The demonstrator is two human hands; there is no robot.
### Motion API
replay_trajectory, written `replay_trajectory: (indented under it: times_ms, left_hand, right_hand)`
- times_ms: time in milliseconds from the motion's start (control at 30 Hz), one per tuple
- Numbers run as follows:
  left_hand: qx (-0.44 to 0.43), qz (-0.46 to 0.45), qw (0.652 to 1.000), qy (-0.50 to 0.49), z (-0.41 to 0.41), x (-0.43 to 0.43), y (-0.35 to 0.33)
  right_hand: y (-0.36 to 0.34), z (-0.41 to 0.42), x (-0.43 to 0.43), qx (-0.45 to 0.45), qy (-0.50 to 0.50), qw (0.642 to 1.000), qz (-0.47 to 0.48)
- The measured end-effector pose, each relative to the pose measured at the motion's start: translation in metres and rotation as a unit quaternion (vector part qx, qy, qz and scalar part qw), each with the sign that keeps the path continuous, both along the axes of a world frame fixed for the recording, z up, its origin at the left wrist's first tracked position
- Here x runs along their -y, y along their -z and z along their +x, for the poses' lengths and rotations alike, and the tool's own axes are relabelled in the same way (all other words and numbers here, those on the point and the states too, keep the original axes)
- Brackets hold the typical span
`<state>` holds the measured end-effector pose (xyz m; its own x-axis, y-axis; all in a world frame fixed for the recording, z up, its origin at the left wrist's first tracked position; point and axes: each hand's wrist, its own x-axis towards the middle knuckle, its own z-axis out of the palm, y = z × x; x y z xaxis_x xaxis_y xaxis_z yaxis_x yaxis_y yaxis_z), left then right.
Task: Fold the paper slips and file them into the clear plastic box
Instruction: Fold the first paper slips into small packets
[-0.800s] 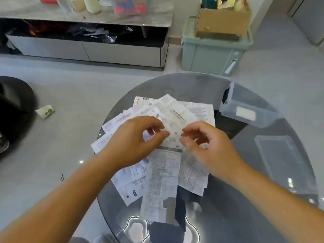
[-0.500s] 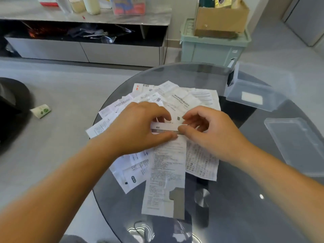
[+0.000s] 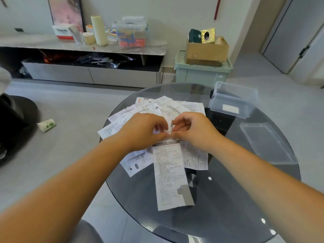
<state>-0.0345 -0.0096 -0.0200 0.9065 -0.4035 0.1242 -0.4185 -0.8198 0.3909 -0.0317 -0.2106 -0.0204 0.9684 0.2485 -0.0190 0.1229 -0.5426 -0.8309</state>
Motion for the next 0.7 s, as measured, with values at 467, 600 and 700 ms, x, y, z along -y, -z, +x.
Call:
replay_trajectory:
  times_ms: [467, 600, 700]
  left_hand:
    - [0.053, 0.027, 0.998, 0.008, -0.049, 0.031, -0.006]
    - [-0.079, -0.130, 0.988, -0.006, -0.060, 0.067, -0.015]
    - [-0.164, -0.183, 0.969, -0.017, -0.065, 0.087, -0.017]
  right_hand:
    - [-0.013, -0.046, 0.047, -0.007, 0.113, 0.989, 0.094]
    - [-0.019, -0.064, 0.078, -0.003, 0.126, 0.982, 0.143]
    - [-0.019, -0.077, 0.100, 0.009, 0.131, 0.979, 0.159]
